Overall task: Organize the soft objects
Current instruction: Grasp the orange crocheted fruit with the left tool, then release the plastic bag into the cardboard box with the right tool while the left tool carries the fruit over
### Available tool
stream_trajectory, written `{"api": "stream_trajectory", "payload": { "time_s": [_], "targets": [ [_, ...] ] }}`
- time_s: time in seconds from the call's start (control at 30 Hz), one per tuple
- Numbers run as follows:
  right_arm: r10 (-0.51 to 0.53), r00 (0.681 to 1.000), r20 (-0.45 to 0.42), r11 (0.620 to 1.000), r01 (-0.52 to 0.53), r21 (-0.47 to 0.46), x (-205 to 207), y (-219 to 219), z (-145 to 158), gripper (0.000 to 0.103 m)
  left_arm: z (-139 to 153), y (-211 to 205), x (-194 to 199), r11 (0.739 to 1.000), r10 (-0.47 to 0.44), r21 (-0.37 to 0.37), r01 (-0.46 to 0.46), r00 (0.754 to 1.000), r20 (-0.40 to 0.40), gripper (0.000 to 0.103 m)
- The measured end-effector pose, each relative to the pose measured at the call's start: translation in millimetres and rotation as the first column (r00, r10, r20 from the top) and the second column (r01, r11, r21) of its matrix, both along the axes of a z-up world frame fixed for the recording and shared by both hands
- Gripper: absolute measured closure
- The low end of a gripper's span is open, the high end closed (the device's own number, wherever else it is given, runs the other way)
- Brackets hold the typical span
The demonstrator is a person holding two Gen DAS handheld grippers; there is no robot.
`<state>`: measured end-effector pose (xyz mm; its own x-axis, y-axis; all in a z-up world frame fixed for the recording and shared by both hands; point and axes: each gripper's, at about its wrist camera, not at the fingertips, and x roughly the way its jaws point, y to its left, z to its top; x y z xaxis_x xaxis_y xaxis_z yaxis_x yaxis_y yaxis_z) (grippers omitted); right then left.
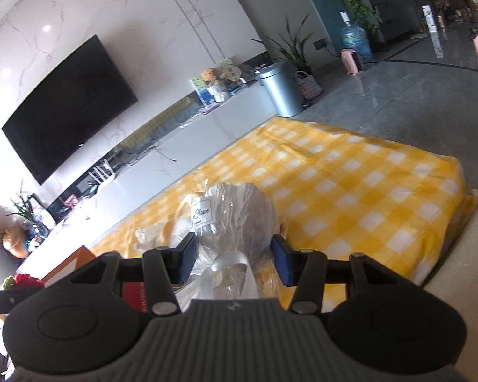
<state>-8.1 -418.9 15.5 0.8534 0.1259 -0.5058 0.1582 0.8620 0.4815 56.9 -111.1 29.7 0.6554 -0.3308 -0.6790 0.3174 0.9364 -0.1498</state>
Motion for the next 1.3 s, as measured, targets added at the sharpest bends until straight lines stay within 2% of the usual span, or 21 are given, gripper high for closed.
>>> {"api": "stream_trajectory", "payload": {
  "time_s": [0.1, 0.17, 0.3, 0.43, 0.53, 0.63, 0.9, 1.0, 1.13, 1.3],
  "targets": [
    [0.088, 0.995, 0.053, 0.996, -0.09, 0.027, -1.4, 23.8, 15.4, 0.053, 8.8, 40.4, -8.0, 0.994, 0.1, -0.041, -0.098, 0.994, 0.045, 0.056],
    [0.156, 0.985, 0.077, 0.985, -0.16, 0.056, 0.0, 43.5, 24.6, 0.053, 11.9, 67.2, -13.7, 0.983, 0.177, -0.065, -0.173, 0.982, 0.072, 0.056],
    [0.296, 0.95, 0.1, 0.95, -0.303, 0.071, 1.6, 95.6, 40.1, 0.053, 9.4, 125.4, -21.0, 0.938, 0.331, -0.139, -0.317, 0.939, 0.091, 0.056],
    [0.417, 0.903, 0.102, 0.901, -0.426, 0.079, 4.9, 154.9, 49.6, 0.053, 4.7, 169.5, -25.5, 0.887, 0.448, -0.174, -0.428, 0.889, 0.098, 0.056],
    [0.472, 0.878, 0.076, 0.874, -0.477, 0.094, 13.0, 199.1, 49.7, 0.053, 1.2, 193.4, -30.8, 0.864, 0.483, -0.209, -0.458, 0.871, 0.091, 0.056],
    [0.5, 0.865, 0.039, 0.862, -0.501, 0.072, 22.2, 244.4, 45.7, 0.053, -0.3, 210.4, -38.6, 0.845, 0.505, -0.251, -0.472, 0.859, 0.086, 0.056],
    [0.583, 0.801, -0.134, 0.806, -0.591, -0.026, 55.0, 344.4, 0.0, 0.053, -11.7, 247.9, -53.8, 0.824, 0.513, -0.317, -0.47, 0.856, 0.066, 0.056],
    [0.598, 0.778, -0.192, 0.786, -0.617, -0.053, 67.1, 367.0, -17.7, 0.053, -17.9, 254.6, -52.0, 0.814, 0.523, -0.323, -0.483, 0.851, 0.048, 0.056],
    [0.616, 0.751, -0.239, 0.766, -0.641, -0.04, 78.4, 384.0, -33.0, 0.053, -22.6, 266.3, -52.1, 0.796, 0.537, -0.345, -0.497, 0.843, 0.027, 0.056],
    [0.617, 0.737, -0.275, 0.76, -0.649, -0.033, 93.5, 399.9, -42.2, 0.053, -26.1, 275.1, -51.8, 0.779, 0.553, -0.357, -0.515, 0.833, 0.005, 0.056]
  ]
}}
